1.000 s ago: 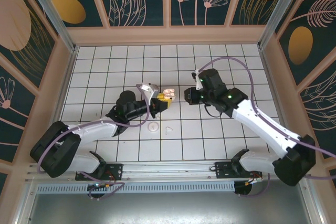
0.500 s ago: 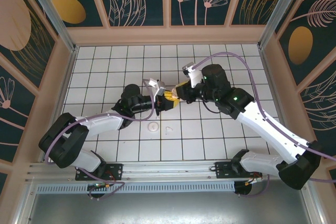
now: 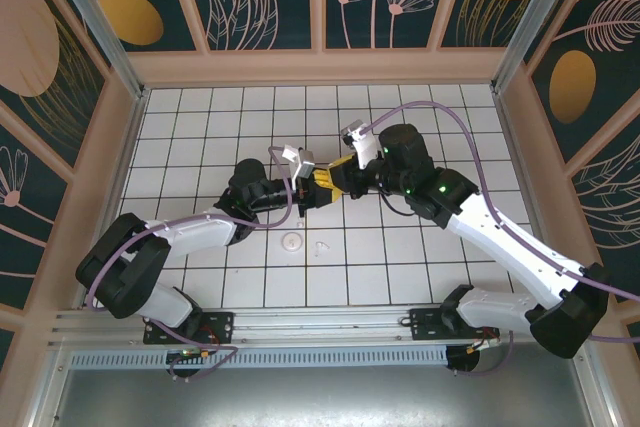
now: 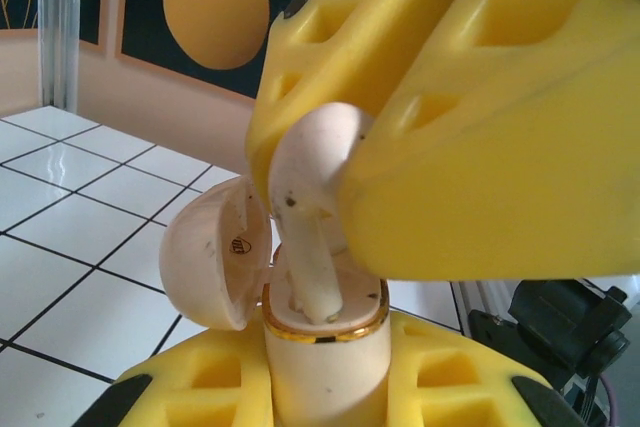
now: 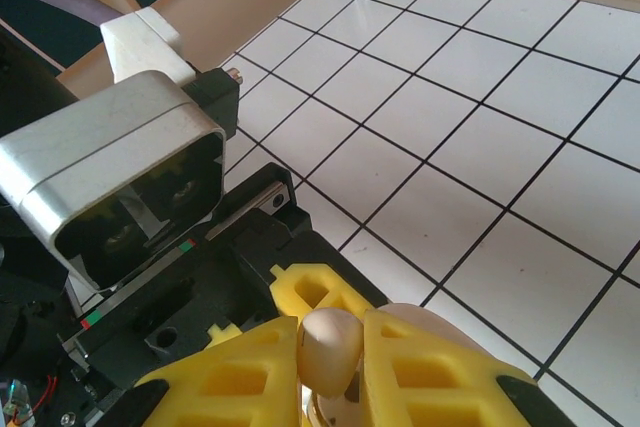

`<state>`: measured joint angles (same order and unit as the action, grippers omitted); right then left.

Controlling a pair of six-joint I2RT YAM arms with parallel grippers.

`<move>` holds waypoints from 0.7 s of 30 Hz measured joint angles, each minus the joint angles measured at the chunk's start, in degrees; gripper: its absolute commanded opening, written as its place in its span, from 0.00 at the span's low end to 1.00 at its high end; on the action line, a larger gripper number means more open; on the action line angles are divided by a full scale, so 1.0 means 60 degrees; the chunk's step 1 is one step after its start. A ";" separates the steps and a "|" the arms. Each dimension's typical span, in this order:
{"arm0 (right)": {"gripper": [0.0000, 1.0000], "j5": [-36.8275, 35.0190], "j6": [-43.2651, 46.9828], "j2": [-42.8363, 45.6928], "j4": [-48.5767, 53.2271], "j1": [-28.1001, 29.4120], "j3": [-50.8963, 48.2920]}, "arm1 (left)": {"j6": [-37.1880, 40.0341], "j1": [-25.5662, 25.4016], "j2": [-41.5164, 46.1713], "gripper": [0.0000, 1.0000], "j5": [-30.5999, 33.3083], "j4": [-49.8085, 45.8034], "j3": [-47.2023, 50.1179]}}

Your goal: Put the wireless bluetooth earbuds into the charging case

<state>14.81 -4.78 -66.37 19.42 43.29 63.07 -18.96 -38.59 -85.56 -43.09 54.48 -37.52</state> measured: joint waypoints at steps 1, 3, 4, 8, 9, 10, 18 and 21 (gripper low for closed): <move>0.18 -0.0029 0.0000 0.0015 -0.0025 0.0000 -0.0025 | -0.0036 0.0000 0.0000 0.12 0.0000 0.0004 0.0000; 0.18 -0.0047 0.0000 0.0047 -0.0066 0.0000 -0.0058 | -0.0080 0.0000 0.0000 0.12 0.0000 0.0033 0.0000; 0.18 -0.0062 0.0000 0.0073 -0.0098 0.0000 -0.0095 | -0.0113 0.0000 0.0000 0.12 0.0000 0.0051 0.0000; 0.18 -0.0138 0.0000 0.0142 -0.0189 0.0000 -0.0193 | -0.0153 0.0000 0.0000 0.12 0.0000 0.0080 0.0000; 0.18 -0.0175 0.0000 0.0160 -0.0197 0.0000 -0.0208 | -0.0178 0.0000 0.0000 0.12 0.0004 0.0095 0.0000; 0.18 -0.0208 0.0000 0.0182 -0.0200 0.0000 -0.0237 | -0.0189 0.0000 0.0000 0.12 0.0004 0.0113 0.0000; 0.19 -0.0120 0.0000 0.0313 -0.0280 -0.0011 -0.0353 | -0.0335 0.0000 0.0000 0.12 0.0000 0.0182 0.0000; 0.19 0.0018 0.0000 0.0328 -0.0393 -0.0033 -0.0404 | -0.0390 0.0000 0.0000 0.12 -0.0007 0.0244 0.0000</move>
<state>14.92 -4.78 -64.40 17.06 43.09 60.64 -21.30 -38.59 -85.56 -43.13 55.94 -37.52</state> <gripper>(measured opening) 0.192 0.188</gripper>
